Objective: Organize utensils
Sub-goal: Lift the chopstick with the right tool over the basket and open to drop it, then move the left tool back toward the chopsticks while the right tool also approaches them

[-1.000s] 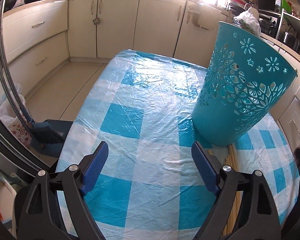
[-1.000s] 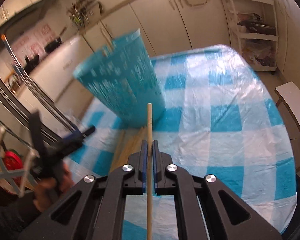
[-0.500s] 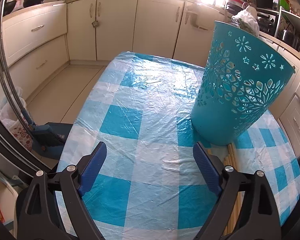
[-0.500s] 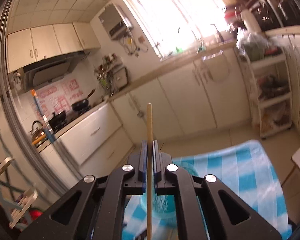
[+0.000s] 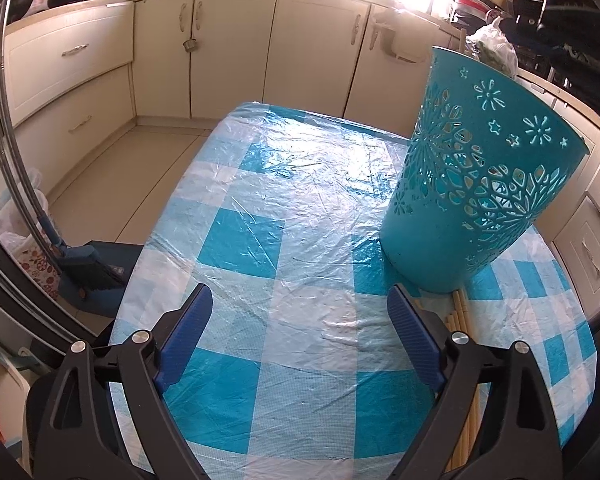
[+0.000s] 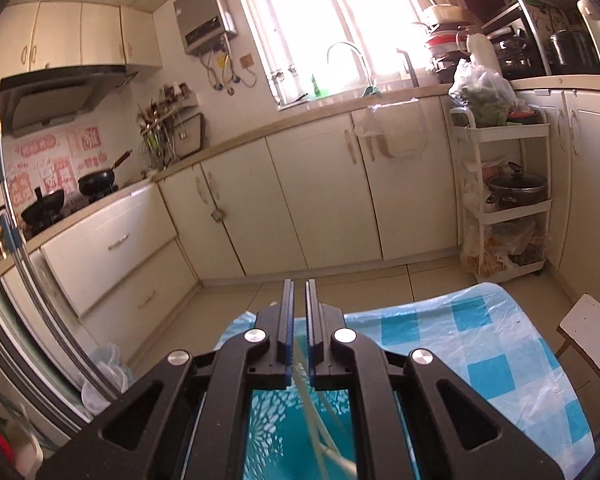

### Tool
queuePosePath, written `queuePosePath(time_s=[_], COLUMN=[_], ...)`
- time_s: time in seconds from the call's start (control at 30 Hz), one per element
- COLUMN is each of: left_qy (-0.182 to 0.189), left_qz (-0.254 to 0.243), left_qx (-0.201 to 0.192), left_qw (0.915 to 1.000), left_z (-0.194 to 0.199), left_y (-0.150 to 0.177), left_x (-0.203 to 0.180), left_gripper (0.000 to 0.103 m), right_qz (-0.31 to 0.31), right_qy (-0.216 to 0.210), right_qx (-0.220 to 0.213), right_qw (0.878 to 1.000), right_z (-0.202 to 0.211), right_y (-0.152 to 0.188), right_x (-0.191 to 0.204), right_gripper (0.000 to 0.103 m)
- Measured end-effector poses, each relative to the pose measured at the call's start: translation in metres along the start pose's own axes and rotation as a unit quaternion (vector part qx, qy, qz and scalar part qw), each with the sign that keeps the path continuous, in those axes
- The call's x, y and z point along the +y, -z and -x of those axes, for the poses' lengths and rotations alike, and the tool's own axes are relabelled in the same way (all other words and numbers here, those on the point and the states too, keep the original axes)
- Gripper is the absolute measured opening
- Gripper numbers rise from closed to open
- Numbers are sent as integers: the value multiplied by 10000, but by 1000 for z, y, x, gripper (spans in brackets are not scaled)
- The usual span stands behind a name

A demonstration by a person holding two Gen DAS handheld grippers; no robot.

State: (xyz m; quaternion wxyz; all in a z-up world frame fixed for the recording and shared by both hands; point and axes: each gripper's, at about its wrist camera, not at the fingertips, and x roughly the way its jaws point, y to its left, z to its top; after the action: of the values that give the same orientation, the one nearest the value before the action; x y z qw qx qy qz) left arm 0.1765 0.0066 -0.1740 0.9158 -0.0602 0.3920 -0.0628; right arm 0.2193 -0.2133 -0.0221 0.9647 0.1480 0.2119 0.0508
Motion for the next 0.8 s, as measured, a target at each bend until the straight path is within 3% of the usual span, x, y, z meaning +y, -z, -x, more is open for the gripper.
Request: queuePosePath(time_s=[0.27,0.47,0.53,0.63,0.8], left_qy=[-23,-49,-57,-61,-61], left_qz=[25,36,37,37,79], left_qx=[-14,-10,-6,2,12], left_qw=[10000,10000,10000,10000,9999], left_z=[0,0,-1,-1,-2], left_y=[-1,-1,-1,-1,0], left_x=[1,2,2,2,4], left_gripper=[86,86,86,86,87], right_qz=[228,334,402,492,283], right_qy=[-51,-1,41,75,179], right_qx=[-199,-209,49,851,2104], right_qw=[9995,9992,9992,9951,9770], right_z=[50,102,108,97,54], right_y=[4,32,53,94,143], right_x=[-4,-11,-12,-15,-28], right_gripper=[8,22,24,24,24])
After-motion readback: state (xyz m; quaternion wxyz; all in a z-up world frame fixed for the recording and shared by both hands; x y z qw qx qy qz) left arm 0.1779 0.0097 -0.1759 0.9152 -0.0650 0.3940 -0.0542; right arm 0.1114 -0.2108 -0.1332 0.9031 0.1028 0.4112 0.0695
